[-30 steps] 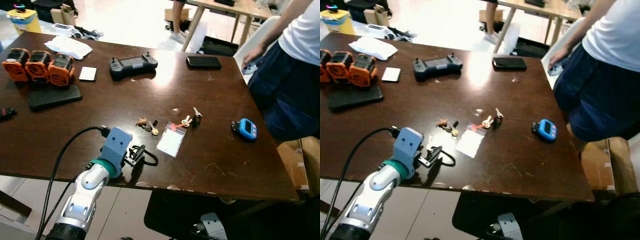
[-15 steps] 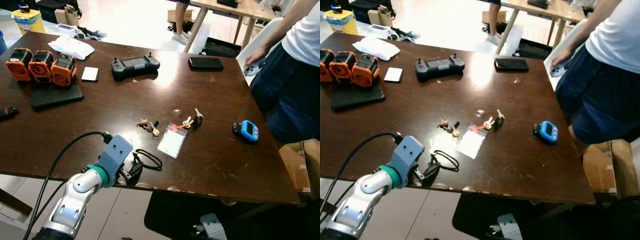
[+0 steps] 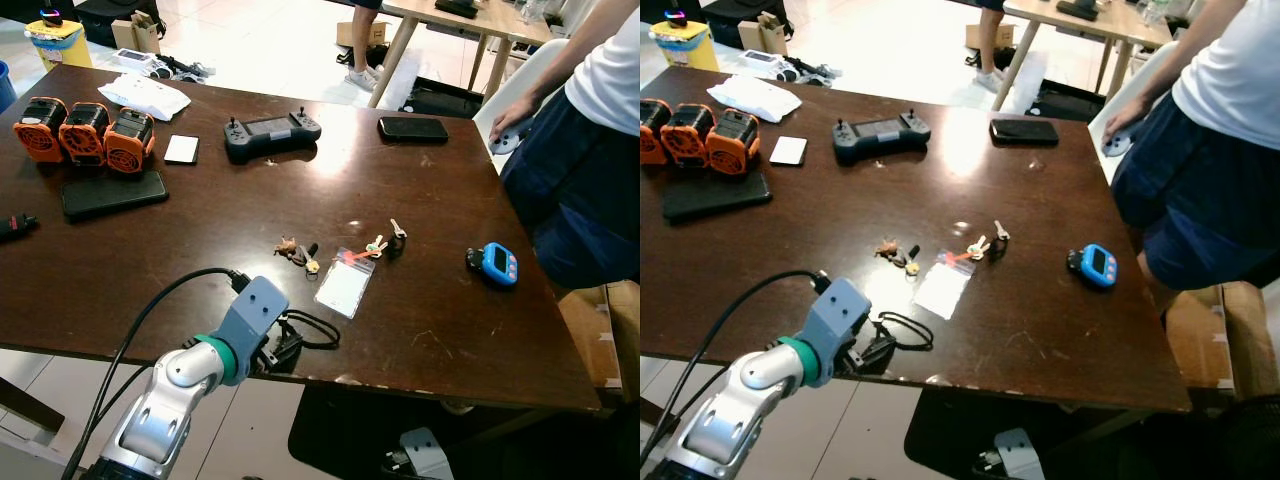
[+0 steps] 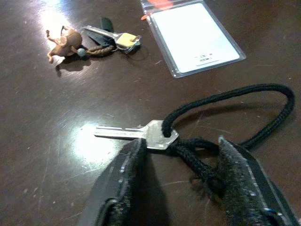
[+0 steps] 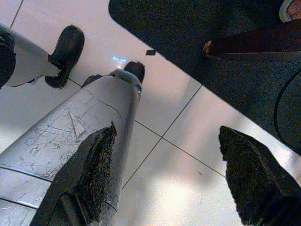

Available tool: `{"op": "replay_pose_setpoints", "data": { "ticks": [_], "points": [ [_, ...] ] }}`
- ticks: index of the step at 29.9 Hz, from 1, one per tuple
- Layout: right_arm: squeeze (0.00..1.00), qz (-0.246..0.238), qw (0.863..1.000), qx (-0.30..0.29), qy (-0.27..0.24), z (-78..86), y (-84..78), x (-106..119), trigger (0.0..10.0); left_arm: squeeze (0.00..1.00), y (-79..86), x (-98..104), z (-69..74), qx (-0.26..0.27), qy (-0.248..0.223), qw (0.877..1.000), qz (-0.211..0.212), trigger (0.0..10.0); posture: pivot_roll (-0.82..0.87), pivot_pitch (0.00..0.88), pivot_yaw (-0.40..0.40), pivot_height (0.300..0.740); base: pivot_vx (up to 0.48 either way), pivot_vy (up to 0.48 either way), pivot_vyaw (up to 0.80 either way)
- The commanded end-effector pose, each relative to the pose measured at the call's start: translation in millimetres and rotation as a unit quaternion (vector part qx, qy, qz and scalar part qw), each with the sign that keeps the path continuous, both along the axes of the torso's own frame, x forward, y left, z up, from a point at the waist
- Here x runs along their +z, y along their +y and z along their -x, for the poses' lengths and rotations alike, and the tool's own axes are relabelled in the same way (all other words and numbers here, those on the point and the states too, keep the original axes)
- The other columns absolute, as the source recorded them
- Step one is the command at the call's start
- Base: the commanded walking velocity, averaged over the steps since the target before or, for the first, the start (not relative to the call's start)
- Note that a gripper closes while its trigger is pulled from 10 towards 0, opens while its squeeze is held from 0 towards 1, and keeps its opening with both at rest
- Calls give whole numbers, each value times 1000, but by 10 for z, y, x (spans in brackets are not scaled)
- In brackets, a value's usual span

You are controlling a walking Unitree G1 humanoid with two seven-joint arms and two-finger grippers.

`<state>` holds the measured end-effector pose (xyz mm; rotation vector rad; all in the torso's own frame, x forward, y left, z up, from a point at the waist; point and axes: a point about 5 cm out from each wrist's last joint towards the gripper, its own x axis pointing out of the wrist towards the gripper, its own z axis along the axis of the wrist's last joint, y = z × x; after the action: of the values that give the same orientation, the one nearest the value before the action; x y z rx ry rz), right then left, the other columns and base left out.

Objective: Hang keys on a hook

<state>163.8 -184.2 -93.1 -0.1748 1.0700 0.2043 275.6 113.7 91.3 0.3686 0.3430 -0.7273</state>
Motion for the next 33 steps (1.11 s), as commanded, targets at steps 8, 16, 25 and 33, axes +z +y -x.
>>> {"op": "replay_pose_setpoints", "data": {
  "ticks": [8,16,25,33],
  "points": [
    [0,9,1000,-4,24,143,-75,-50,10000,0,116,-302,128,12,84,995,-52,0,182,81,-33,740,0,0,0],
    [0,14,1000,-5,26,174,-145,-50,10000,0,145,-277,120,18,81,995,-63,0,189,82,-34,740,0,0,0],
    [0,12,1000,-4,27,167,-101,-55,10000,0,145,-187,87,28,71,996,-35,0,190,83,-34,740,0,0,0],
    [0,12,1000,-3,28,168,-75,-60,10000,0,36,350,-28,4,-9,989,146,0,190,83,-34,740,0,0,0]
  ]
}}
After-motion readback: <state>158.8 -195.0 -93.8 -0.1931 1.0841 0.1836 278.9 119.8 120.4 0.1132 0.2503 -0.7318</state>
